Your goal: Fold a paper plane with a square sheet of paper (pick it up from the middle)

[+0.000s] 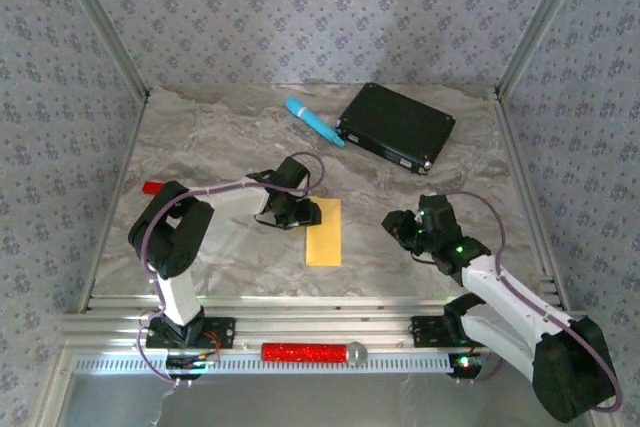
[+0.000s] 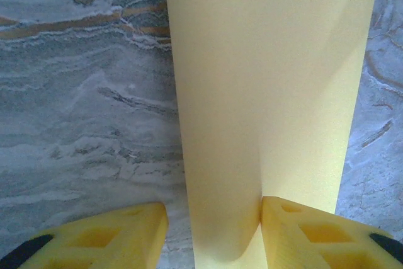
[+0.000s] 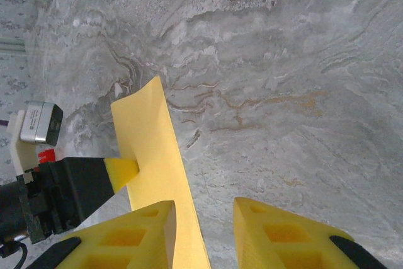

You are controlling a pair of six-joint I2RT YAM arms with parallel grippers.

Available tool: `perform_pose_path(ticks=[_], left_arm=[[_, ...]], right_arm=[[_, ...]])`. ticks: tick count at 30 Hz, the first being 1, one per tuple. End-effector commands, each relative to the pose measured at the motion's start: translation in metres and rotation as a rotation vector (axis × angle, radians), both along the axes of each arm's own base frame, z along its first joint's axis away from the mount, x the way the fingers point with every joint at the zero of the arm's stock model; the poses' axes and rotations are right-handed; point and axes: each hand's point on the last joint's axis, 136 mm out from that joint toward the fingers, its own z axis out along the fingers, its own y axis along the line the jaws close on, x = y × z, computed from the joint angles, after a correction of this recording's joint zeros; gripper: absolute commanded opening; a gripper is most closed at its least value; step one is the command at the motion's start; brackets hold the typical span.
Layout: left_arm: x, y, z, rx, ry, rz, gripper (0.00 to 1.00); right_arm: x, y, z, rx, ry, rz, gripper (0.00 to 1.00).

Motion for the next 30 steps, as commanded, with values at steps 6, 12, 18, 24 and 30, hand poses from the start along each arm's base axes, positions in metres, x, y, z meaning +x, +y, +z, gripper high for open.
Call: perform_pose_path(ticks=[6, 12, 18, 24, 30], left_arm=[[-0.015, 0.027, -0.053, 0.157, 0.076, -0.016, 0.47], [-0.014, 0.026, -0.052, 0.157, 0.065, -0.051, 0.48], [-0.013, 0.025, -0.053, 0.157, 0.068, -0.055, 0.49], [-0.013, 0.027, -0.056, 0.167, 0.074, -0.037, 0.51], [-0.013, 0.029, -0.056, 0.175, 0.076, -0.023, 0.51]], right_arm=[[-0.007, 0.000, -0.010, -0.017, 0.037, 0.035, 0.31], [-0.006, 0.002, -0.012, -0.014, 0.043, 0.043, 0.31], [-0.006, 0.005, -0.013, -0.010, 0.052, 0.052, 0.31], [-0.005, 0.009, -0.011, -0.012, 0.053, 0.075, 0.31], [-0.005, 0.018, -0.014, -0.023, 0.082, 0.125, 0.31]])
